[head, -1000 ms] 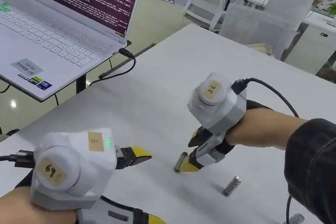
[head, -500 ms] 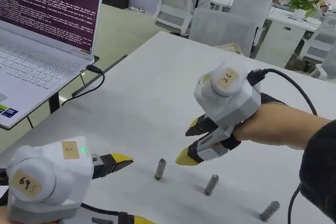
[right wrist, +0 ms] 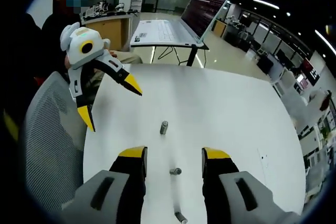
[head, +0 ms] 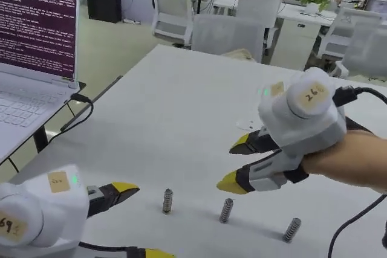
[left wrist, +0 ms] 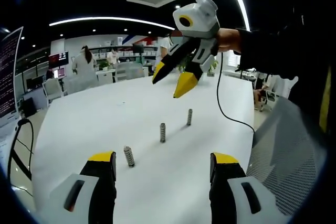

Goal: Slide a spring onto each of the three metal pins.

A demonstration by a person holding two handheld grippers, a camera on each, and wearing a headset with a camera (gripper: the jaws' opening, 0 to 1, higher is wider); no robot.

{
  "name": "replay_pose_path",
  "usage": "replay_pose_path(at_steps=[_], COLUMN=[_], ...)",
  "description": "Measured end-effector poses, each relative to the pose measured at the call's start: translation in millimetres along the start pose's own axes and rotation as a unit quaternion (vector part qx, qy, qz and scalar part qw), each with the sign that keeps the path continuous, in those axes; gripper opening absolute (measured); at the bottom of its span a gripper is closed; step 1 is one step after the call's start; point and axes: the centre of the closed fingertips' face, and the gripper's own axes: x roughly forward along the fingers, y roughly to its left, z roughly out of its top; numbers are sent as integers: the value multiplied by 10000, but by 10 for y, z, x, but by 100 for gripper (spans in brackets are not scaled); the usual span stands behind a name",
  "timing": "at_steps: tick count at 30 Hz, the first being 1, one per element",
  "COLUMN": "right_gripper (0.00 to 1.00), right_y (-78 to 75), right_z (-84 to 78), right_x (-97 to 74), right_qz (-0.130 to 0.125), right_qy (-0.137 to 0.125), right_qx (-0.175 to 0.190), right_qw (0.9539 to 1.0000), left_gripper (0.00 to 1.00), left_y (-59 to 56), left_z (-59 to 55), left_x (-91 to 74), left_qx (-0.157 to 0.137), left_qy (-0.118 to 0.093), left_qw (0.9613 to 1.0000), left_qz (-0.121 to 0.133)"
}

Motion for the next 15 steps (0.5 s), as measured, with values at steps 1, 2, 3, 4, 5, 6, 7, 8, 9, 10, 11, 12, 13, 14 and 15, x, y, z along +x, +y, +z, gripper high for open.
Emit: replay_pose_path(at_steps=[1, 2, 3, 4, 5, 6, 7, 8, 9, 10, 11, 12, 13, 14, 15], right_gripper=[40, 40, 40, 40, 40, 40, 40, 40, 40, 41, 41, 41, 41, 41, 41], right_y=[-6, -10, -14, -25, -31, -32, -31, -28, -25, -23, -19, -33, -38, -32, -29], right_z=[-38, -61, -86, -126, -179, -216, -274, -321, -362, -421, -476, -538, -588, -625, -683], right_x=[-58, -95, -134, -191, -251, -291, -355, -397, -434, -489, -528, -572, -608, -634, -677], right_qz=[-69, -111, -154, -220, -273, -320, -397, -440, -477, -539, -579, -677, -744, -781, -862], right_qy=[-43, -73, -105, -148, -169, -178, -205, -220, -241, -293, -304, -326, -350, -370, -457], right_qx=[41, 81, 108, 152, 224, 244, 281, 333, 383, 473, 547, 602, 659, 723, 831], right_qw=[10000, 9999, 9998, 9995, 9992, 9990, 9986, 9982, 9978, 9970, 9964, 9954, 9944, 9936, 9918], left_gripper=[69, 69, 70, 70, 70, 70, 70, 70, 70, 70, 70, 70, 70, 70, 70], left_y=[-3, -2, 2, 10, 17, 20, 23, 21, 16, 9, 0, -10, -15, -18, -24], left_z=[17, 31, 42, 55, 71, 82, 101, 110, 119, 123, 124, 124, 121, 119, 123], left_x=[-1, -1, -1, 0, 6, 10, 21, 28, 39, 45, 50, 52, 51, 50, 43], left_qx=[18, 33, 47, 66, 77, 83, 86, 86, 86, 87, 92, 96, 100, 103, 106], left_qy=[-4, -7, -5, -4, -6, -14, -32, -43, -49, -50, -45, -39, -29, -20, -15], left_qw=[10000, 10000, 10000, 10000, 10000, 10000, 9999, 9999, 9999, 9999, 9999, 9999, 9999, 9999, 9999], left_qz=[-1, -1, 4, 15, 25, 34, 45, 50, 54, 52, 47, 42, 35, 33, 39])
